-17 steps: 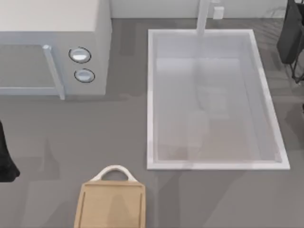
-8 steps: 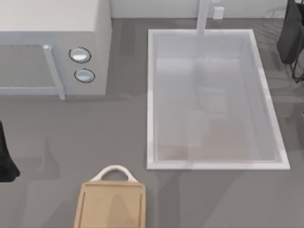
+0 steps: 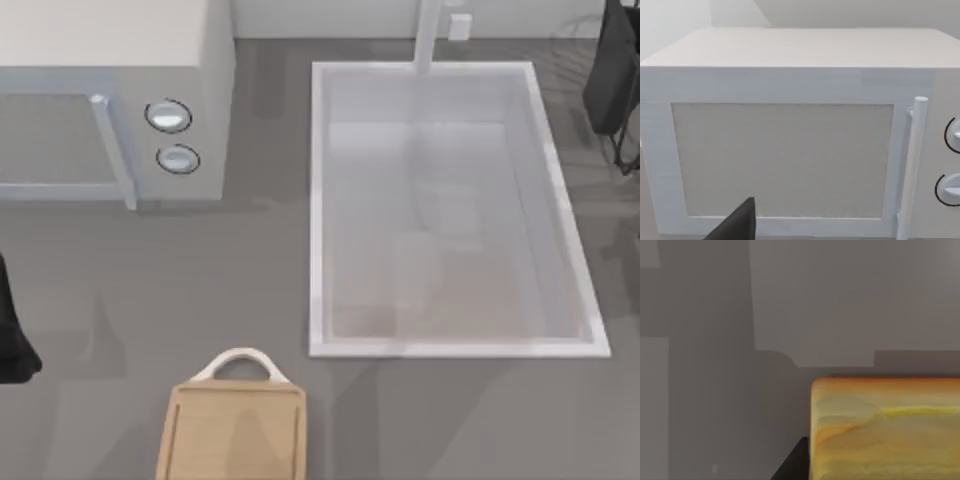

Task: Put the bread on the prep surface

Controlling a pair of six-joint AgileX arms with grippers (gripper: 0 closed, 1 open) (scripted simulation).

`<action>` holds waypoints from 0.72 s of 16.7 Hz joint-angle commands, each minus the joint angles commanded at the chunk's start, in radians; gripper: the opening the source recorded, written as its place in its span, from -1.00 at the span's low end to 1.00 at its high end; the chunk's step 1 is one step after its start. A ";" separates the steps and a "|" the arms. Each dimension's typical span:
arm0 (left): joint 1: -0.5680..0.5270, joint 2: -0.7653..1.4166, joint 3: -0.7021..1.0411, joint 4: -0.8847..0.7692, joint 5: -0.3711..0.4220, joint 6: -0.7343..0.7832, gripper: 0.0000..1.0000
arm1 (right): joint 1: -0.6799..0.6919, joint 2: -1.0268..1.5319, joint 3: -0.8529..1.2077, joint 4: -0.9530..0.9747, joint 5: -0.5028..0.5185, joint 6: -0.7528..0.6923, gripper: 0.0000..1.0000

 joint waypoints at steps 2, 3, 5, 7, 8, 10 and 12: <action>0.000 0.000 0.000 0.000 0.000 0.000 1.00 | -0.001 -0.009 0.032 -0.037 0.000 0.000 -1.00; 0.000 0.000 0.000 0.000 0.000 0.000 1.00 | -0.002 -0.019 0.058 -0.072 -0.001 -0.001 -1.00; 0.000 0.000 0.000 0.000 0.000 0.000 1.00 | -0.001 -0.046 0.117 -0.171 -0.001 -0.003 -1.00; 0.000 0.000 0.000 0.000 0.000 0.000 1.00 | -0.002 -0.076 0.178 -0.274 -0.001 -0.004 -1.00; 0.000 0.000 0.000 0.000 0.000 0.000 1.00 | -0.002 -0.090 0.205 -0.312 -0.001 -0.005 -1.00; 0.000 0.000 0.000 0.000 0.000 0.000 1.00 | -0.002 -0.113 0.239 -0.355 -0.001 -0.005 -1.00; 0.000 0.000 0.000 0.000 0.000 0.000 1.00 | -0.002 -0.117 0.243 -0.361 -0.001 -0.004 -1.00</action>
